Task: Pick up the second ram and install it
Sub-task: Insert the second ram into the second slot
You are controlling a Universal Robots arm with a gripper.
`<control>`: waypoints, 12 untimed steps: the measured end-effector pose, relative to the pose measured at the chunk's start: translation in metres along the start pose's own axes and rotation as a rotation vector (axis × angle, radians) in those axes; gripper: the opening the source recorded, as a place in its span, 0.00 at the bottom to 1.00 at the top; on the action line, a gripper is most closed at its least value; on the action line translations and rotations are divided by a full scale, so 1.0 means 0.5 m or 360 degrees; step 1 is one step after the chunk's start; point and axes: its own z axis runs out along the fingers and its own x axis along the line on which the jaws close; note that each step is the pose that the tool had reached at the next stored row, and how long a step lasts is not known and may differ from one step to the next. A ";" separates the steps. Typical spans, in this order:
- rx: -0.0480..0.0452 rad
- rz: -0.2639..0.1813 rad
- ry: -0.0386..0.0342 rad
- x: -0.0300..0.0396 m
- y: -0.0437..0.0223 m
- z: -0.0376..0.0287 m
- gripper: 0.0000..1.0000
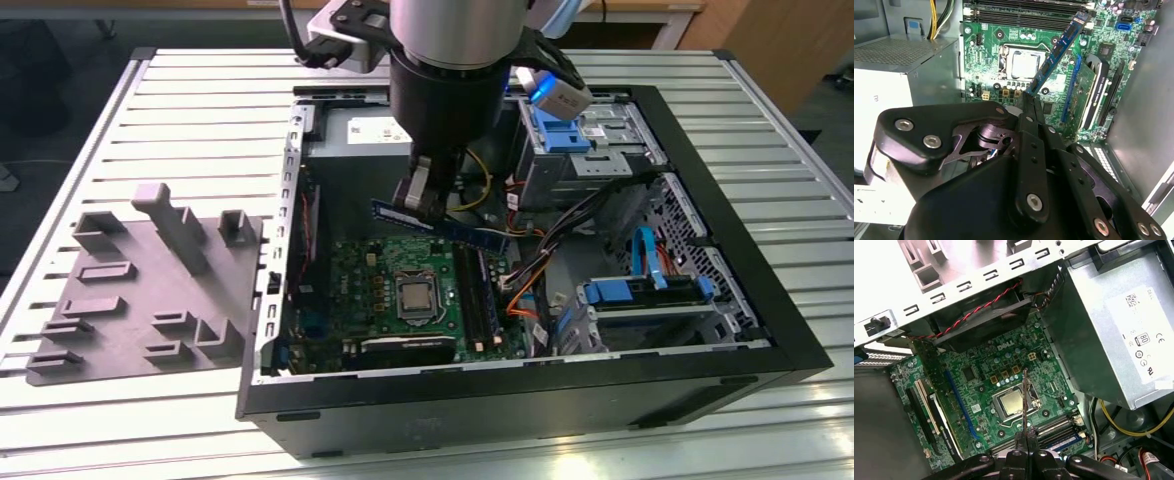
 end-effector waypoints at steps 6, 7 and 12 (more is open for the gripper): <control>0.0001 0.0029 -0.0001 0.000 0.000 0.000 0.11; 0.0001 0.0035 -0.0001 0.000 0.000 0.000 0.11; 0.0001 0.0062 -0.0002 0.000 0.000 0.000 0.11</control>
